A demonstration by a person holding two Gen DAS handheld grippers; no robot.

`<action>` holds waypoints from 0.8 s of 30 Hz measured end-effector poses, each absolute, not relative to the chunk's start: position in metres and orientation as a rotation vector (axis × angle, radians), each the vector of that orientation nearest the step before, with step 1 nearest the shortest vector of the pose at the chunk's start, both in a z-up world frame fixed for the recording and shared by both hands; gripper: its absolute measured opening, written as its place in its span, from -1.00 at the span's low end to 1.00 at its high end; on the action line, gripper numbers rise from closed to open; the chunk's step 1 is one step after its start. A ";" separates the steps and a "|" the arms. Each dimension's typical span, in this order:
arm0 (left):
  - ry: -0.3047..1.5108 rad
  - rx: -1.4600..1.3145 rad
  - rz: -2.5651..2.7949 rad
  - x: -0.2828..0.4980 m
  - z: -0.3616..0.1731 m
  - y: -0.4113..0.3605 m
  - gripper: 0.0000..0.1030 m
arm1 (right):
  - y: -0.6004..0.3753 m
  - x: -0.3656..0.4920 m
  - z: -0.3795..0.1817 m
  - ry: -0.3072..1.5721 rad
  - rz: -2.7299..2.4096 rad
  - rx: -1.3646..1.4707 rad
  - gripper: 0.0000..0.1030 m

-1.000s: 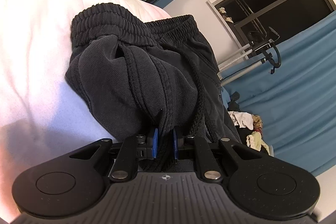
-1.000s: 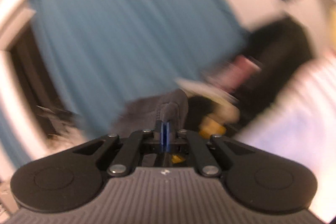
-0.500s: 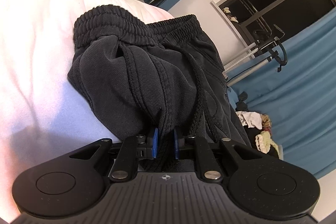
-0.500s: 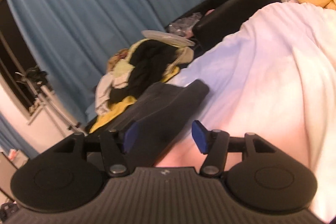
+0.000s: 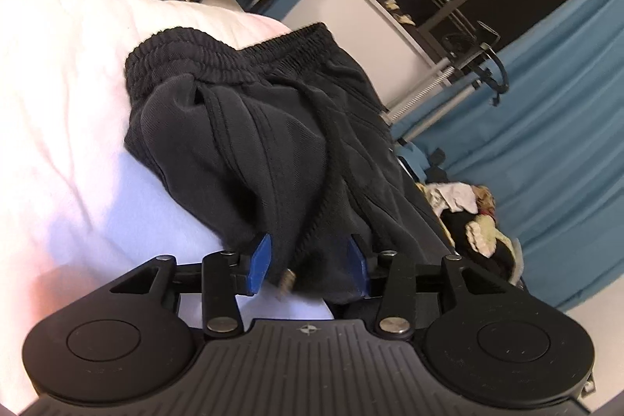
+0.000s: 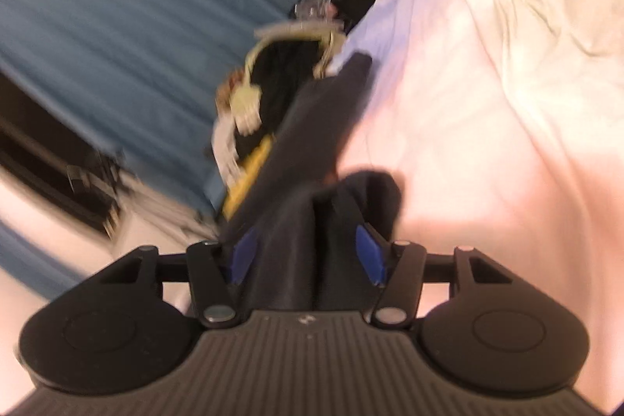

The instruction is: Fold clothes

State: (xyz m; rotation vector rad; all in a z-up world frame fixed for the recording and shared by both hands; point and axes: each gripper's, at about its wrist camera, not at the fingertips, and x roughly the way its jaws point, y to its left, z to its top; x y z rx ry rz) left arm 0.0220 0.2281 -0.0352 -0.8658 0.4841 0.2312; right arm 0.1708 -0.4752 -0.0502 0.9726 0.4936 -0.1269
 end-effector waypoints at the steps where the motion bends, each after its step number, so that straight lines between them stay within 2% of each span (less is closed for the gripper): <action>1: 0.485 -0.875 0.211 0.019 -0.033 0.225 -0.07 | -0.471 0.171 -0.052 0.535 -0.124 0.941 0.12; 4: 0.477 -0.831 0.162 0.011 -0.025 0.210 -0.05 | -0.460 0.166 -0.063 0.638 -0.108 0.900 0.07; 13: 0.545 -0.677 -0.068 0.025 -0.030 0.158 -0.01 | -0.449 0.199 -0.075 0.709 -0.119 0.656 0.03; 24: 0.585 -0.667 -0.135 0.061 -0.063 0.137 -0.01 | -0.455 0.229 -0.106 0.678 -0.011 0.615 0.07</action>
